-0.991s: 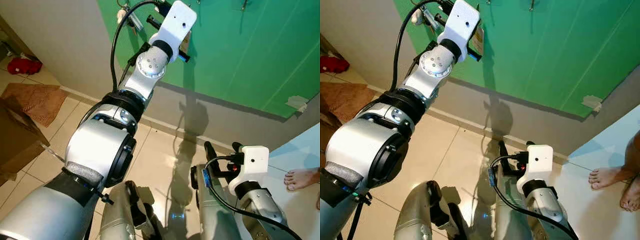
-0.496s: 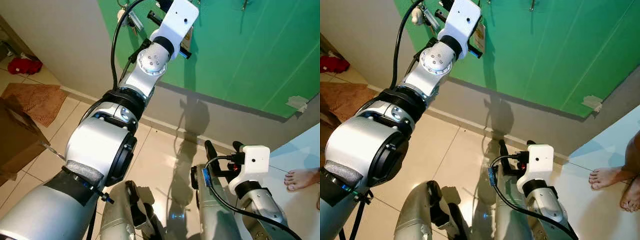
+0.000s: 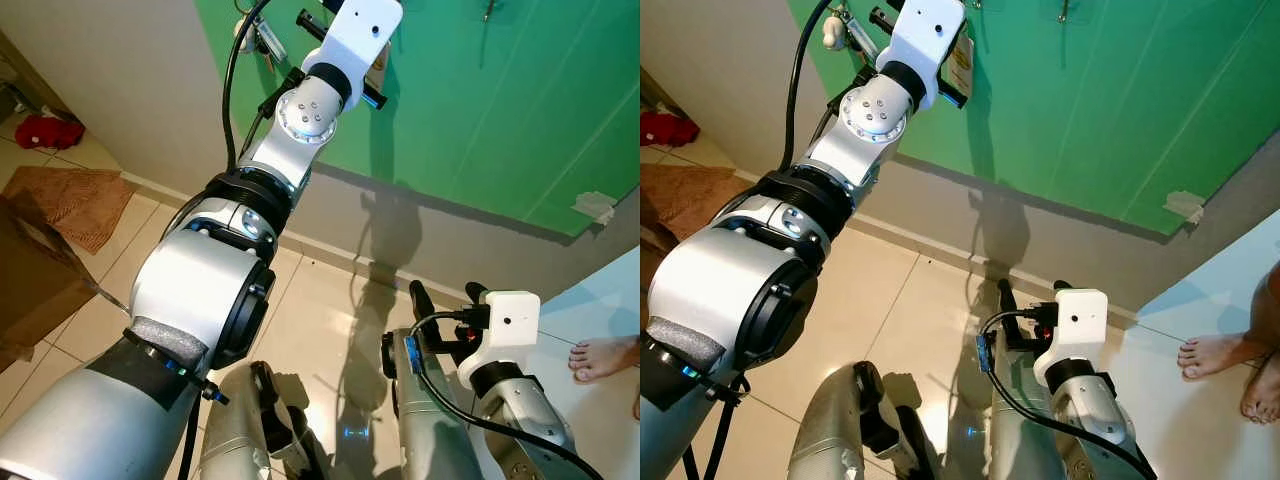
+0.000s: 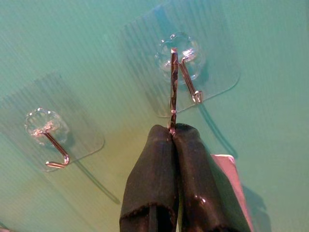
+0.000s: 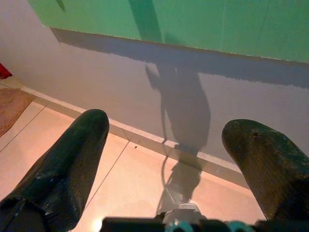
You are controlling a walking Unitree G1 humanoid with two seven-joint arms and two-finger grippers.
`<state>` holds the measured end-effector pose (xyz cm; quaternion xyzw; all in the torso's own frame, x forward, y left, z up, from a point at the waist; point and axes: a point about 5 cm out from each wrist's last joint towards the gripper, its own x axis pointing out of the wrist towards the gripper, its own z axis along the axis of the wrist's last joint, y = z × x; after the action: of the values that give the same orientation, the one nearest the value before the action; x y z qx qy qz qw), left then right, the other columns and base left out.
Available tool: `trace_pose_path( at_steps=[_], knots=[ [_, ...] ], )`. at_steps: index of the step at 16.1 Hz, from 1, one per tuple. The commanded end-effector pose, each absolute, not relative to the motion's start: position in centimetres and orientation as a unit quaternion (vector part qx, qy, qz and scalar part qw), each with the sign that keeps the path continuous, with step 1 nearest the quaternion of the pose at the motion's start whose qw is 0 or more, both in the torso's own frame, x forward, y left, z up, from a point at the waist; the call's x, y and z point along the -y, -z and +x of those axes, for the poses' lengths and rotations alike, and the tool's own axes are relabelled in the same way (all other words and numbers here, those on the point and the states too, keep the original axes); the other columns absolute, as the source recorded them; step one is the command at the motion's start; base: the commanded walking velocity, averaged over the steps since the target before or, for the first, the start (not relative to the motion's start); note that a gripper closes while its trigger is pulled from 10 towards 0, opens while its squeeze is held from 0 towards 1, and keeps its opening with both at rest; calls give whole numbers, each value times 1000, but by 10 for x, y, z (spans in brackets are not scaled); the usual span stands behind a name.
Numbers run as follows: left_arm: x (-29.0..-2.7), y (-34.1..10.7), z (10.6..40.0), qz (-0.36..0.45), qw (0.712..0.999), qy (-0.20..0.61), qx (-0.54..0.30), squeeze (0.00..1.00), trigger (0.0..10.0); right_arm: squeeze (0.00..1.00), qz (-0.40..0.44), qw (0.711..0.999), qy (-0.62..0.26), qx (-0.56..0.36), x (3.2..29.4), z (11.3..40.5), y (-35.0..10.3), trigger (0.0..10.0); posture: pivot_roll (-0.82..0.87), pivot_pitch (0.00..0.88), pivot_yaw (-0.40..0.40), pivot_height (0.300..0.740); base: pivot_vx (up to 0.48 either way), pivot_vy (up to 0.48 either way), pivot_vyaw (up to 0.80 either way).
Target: Hang keys on a hook
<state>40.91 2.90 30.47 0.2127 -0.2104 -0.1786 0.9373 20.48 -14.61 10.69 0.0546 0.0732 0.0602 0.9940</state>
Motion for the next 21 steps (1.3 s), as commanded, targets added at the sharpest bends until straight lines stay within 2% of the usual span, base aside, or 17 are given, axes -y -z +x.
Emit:
trace_pose_path(
  at_steps=[1, 13, 21],
  knots=[
    [-26, -315, 408, 219, 932, 178, 226, 0, 0, 0, 55, 994, -60, -79, 147, 204, -104, 10000, -457, 226, 135, 592, 0, 0, 0],
    [-13, -317, 403, 244, 914, 214, 242, 0, 0, 0, 54, 994, -60, -79, 147, 203, -105, 10000, -455, 235, 133, 592, 0, 0, 0],
    [-6, -301, 400, 269, 902, 250, 226, 0, 0, 0, 55, 993, -60, -80, 147, 203, -106, 10000, -456, 238, 132, 592, 0, 0, 0]
  ],
)
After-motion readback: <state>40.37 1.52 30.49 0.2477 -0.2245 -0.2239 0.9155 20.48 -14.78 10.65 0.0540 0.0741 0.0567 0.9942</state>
